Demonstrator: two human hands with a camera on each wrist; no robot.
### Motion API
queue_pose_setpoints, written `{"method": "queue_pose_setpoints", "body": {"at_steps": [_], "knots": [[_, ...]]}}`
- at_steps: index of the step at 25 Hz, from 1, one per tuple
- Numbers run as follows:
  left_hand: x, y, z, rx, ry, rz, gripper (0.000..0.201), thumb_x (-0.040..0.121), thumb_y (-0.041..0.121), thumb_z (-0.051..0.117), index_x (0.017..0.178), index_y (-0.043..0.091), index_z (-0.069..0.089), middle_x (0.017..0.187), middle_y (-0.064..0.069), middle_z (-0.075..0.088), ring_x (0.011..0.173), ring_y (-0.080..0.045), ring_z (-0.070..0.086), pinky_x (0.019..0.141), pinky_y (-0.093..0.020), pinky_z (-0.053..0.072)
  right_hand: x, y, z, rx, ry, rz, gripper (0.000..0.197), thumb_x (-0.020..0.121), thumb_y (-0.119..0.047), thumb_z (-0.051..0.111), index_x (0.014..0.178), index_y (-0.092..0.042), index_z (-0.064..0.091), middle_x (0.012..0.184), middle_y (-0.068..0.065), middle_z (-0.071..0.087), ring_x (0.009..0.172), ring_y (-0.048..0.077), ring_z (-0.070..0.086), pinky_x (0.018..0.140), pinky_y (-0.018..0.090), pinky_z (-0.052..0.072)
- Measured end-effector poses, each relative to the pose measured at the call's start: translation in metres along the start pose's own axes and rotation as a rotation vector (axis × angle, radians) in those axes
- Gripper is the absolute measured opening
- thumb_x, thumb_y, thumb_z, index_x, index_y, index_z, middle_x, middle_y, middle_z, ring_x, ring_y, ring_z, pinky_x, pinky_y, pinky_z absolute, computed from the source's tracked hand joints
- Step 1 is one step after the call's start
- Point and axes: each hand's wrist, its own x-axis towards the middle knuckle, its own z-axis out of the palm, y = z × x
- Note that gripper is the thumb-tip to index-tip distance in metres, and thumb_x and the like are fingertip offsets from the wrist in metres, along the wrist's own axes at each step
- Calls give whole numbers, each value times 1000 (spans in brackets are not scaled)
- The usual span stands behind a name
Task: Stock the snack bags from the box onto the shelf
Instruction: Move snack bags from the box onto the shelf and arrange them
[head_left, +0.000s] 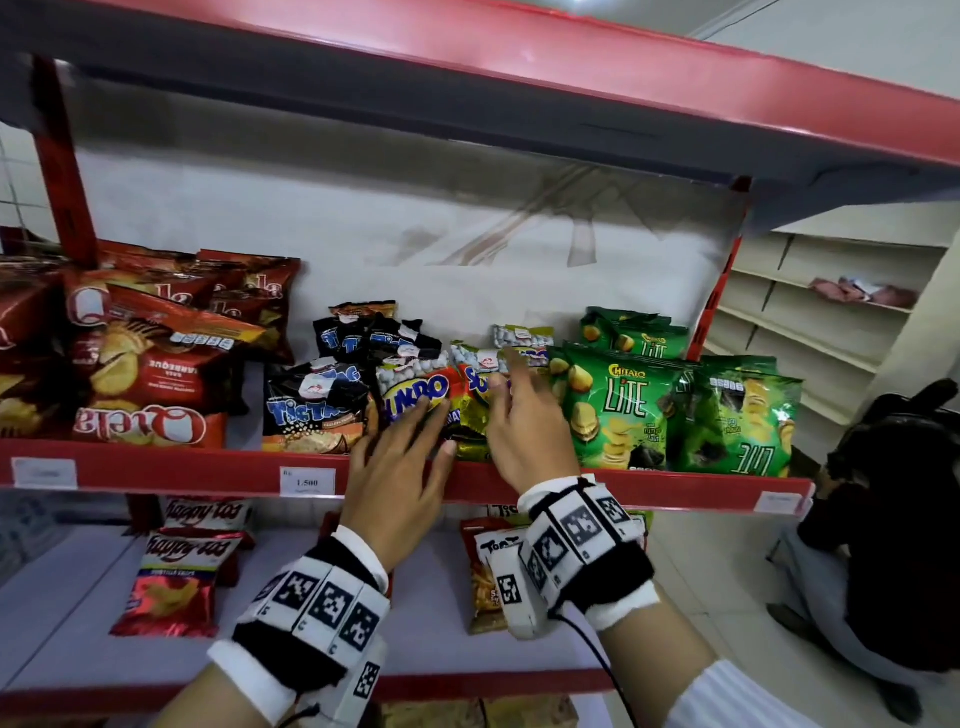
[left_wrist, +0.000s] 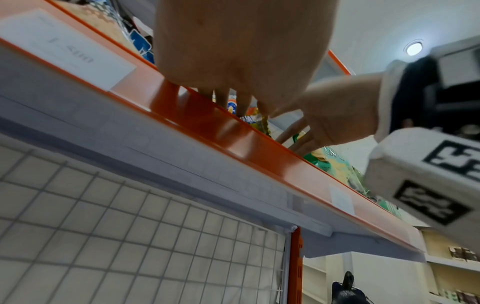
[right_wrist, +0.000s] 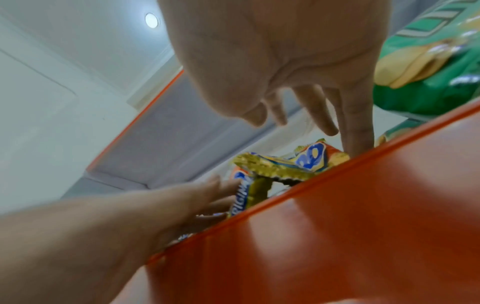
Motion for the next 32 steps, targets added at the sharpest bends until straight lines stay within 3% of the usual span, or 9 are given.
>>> {"method": "queue_pose_setpoints", "body": {"at_steps": [2,5,9,13,18,21,24,27,32], "knots": [[3,1,3,101,-48,12,51,99,47,19,149,38,14,158,15,14,144,0,10,112,-34,3,-3,4,6,-62,-109,7,48,99,-46,30,144,-28,32,153,13,25,135,38,30,106,45,33],[12,9,4,183,-94,41,49,101,42,22,149,35,17,158,14,12,145,0,9,113,-35,0,6,10,14,-107,-177,82,51,100,-43,33,146,-24,29,158,15,8,141,39,18,111,46,27],[24,13,-1,149,-148,63,48,101,39,26,148,33,25,158,11,17,144,-3,15,112,-32,19,19,17,21,-111,-249,128,53,100,-44,28,149,-25,22,158,14,6,145,36,10,113,50,24],[20,9,-10,-1,-173,65,47,99,37,38,145,27,35,156,9,25,142,-8,26,111,-30,25,14,19,22,-84,-239,117,55,100,-47,27,150,-30,12,159,13,2,146,35,3,115,49,16],[10,-1,-22,-208,-82,102,37,95,24,51,131,19,55,140,3,49,129,-16,44,108,-30,32,-7,10,14,-7,-21,21,53,100,-37,35,149,-26,21,157,11,19,145,30,15,114,41,22],[-4,-7,-27,-247,-3,145,28,94,24,55,120,16,61,119,-3,60,115,-20,49,100,-31,33,-27,1,11,44,188,-86,42,94,-16,49,136,-13,45,130,12,50,124,27,41,100,28,31],[-15,-9,-30,-268,115,172,17,90,21,61,104,13,67,97,-6,59,98,-24,50,87,-37,40,-49,-5,13,136,299,-138,32,89,-7,53,120,-12,57,105,8,56,104,24,49,91,26,36],[-43,-18,-19,-247,170,168,10,88,17,64,93,10,69,88,-8,59,90,-29,52,81,-43,42,-90,2,28,214,298,-165,28,86,-3,54,113,-8,61,95,11,58,93,25,53,83,31,41],[-90,-41,16,-227,68,35,10,89,14,63,92,7,69,88,-12,60,92,-33,54,82,-45,44,-137,37,65,260,132,-75,30,85,-2,53,114,-9,59,94,9,58,93,24,53,83,32,42]]}}
